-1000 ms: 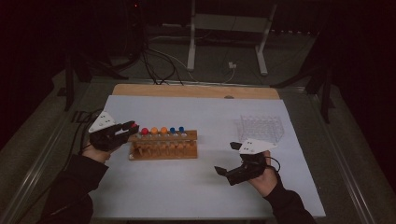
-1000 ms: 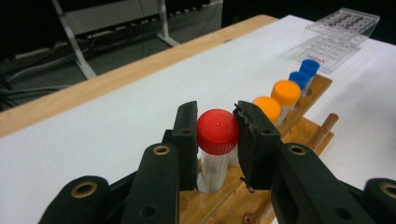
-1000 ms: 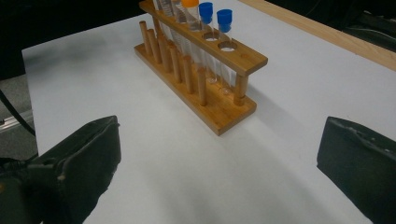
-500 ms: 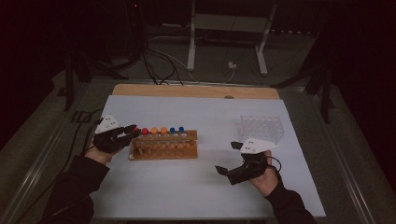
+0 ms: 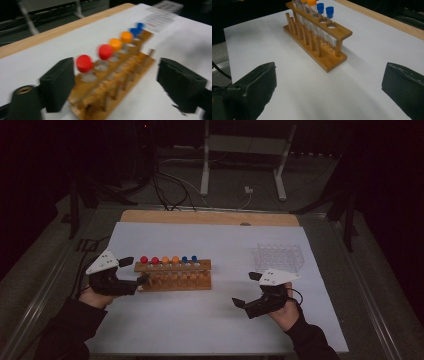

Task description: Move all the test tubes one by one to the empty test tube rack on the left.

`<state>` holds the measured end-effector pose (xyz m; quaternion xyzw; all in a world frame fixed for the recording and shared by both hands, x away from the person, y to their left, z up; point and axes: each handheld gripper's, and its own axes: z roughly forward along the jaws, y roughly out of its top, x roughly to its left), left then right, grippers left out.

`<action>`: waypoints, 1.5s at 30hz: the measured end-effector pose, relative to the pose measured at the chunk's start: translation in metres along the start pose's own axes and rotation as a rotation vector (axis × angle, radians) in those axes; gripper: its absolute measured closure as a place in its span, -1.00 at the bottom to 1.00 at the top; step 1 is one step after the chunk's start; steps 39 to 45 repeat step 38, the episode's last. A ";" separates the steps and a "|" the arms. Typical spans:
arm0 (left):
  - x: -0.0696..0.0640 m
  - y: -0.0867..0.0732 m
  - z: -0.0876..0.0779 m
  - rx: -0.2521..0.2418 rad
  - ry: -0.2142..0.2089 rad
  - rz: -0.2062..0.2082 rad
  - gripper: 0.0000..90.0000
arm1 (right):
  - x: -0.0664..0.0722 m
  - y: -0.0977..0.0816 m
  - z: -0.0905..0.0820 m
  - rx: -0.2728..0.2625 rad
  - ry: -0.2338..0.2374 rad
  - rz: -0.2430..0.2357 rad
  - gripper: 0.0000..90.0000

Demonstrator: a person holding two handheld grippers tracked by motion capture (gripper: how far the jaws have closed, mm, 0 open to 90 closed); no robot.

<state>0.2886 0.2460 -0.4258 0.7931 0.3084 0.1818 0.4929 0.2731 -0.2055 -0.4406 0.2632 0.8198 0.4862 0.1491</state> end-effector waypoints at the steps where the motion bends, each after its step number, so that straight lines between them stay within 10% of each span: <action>1: -0.005 -0.002 -0.002 -0.011 -0.009 0.004 -0.83 | 0.000 -0.001 0.000 -0.001 0.000 0.000 -1.00; 17: -0.047 -0.048 0.022 0.045 -0.145 0.022 -0.99 | 0.000 -0.012 0.004 0.004 -0.006 -0.025 -1.00; 45: -0.056 -0.074 0.046 0.072 -0.139 0.036 -0.99 | 0.000 -0.018 0.010 0.022 -0.006 -0.039 -1.00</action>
